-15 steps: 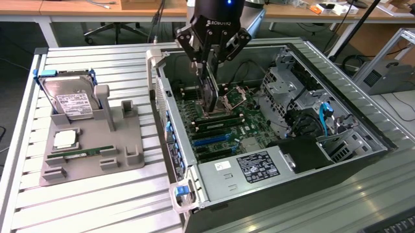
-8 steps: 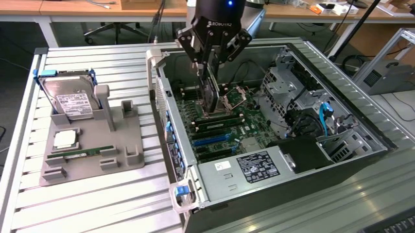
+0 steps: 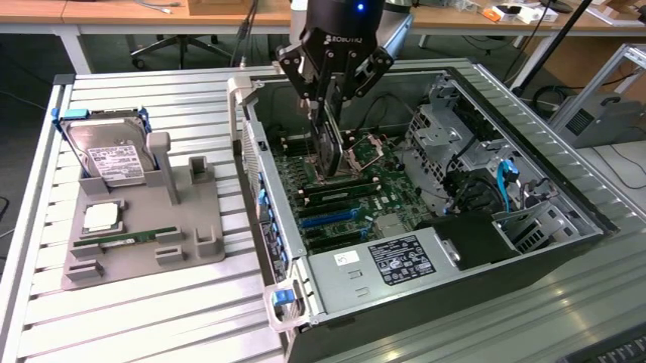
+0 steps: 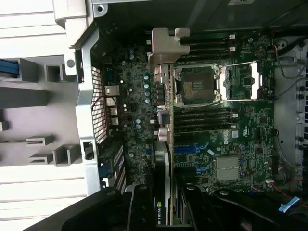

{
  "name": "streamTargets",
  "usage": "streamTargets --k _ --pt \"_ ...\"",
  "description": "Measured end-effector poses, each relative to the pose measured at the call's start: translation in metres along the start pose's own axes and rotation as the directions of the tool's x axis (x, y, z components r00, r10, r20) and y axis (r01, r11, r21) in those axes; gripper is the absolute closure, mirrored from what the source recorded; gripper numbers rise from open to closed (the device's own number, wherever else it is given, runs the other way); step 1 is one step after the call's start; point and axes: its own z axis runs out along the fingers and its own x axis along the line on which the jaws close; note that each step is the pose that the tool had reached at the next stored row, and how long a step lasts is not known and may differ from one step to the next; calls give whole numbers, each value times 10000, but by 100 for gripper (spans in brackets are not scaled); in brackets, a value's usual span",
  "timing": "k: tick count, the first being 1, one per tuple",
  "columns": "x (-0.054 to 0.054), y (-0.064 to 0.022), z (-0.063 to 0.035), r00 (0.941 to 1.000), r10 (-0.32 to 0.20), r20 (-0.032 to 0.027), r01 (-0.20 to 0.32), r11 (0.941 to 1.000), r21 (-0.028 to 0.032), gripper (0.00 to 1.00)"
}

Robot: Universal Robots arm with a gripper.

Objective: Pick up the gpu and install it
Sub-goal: 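Pick up the gpu and move the gpu toward the slot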

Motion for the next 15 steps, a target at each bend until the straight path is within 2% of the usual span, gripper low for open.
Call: streamTargets --k 15 --pt "-44 0 39 10000 0 4 0 10000 41 73"
